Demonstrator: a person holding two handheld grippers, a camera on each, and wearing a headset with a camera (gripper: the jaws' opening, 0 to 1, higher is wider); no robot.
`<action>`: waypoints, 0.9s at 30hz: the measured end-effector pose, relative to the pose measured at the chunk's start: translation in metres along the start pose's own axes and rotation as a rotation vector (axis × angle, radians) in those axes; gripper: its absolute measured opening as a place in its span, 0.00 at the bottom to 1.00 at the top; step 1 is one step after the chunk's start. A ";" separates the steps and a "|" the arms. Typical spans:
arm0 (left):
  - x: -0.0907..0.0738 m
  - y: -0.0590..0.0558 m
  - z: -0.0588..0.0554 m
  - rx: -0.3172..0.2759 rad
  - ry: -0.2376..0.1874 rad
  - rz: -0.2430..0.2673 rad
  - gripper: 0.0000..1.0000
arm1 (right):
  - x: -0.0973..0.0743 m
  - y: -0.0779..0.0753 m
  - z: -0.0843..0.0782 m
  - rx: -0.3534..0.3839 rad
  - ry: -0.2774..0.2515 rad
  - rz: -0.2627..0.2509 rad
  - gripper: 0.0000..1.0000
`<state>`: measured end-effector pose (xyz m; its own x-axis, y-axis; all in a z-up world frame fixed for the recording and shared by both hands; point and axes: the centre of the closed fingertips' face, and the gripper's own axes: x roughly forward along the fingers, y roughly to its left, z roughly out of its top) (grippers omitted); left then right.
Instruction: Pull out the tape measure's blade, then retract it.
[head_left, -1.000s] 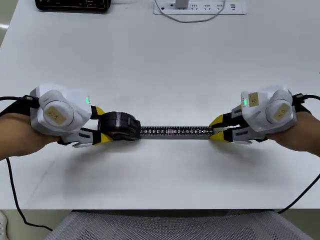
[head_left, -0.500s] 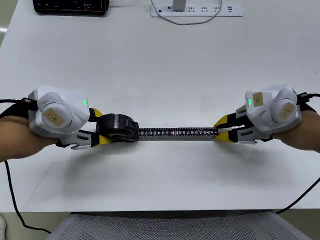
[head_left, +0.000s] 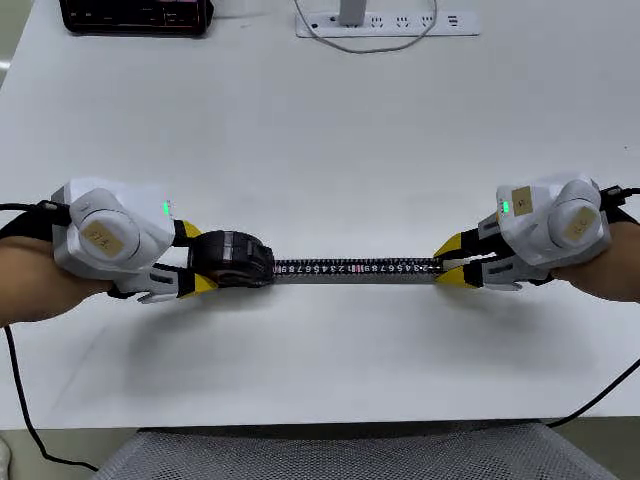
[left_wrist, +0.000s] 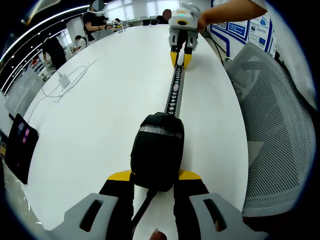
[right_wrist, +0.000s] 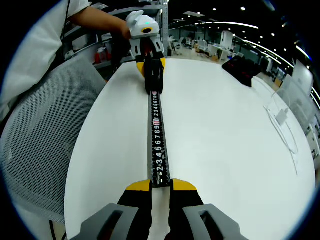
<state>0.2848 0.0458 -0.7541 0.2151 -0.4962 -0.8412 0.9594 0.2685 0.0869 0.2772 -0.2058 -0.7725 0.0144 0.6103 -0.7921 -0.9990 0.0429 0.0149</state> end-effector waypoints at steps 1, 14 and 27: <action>0.000 0.000 0.000 0.000 0.000 0.000 0.25 | -0.001 0.000 -0.001 0.000 0.001 -0.001 0.08; 0.000 -0.001 0.001 0.002 0.002 0.003 0.25 | -0.010 -0.002 -0.012 0.003 0.031 0.005 0.08; 0.000 0.000 0.000 0.005 0.004 0.004 0.25 | -0.021 -0.002 -0.025 0.011 0.055 0.003 0.08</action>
<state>0.2844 0.0455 -0.7540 0.2181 -0.4922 -0.8427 0.9595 0.2661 0.0929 0.2783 -0.2382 -0.7713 0.0091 0.5661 -0.8243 -0.9985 0.0503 0.0235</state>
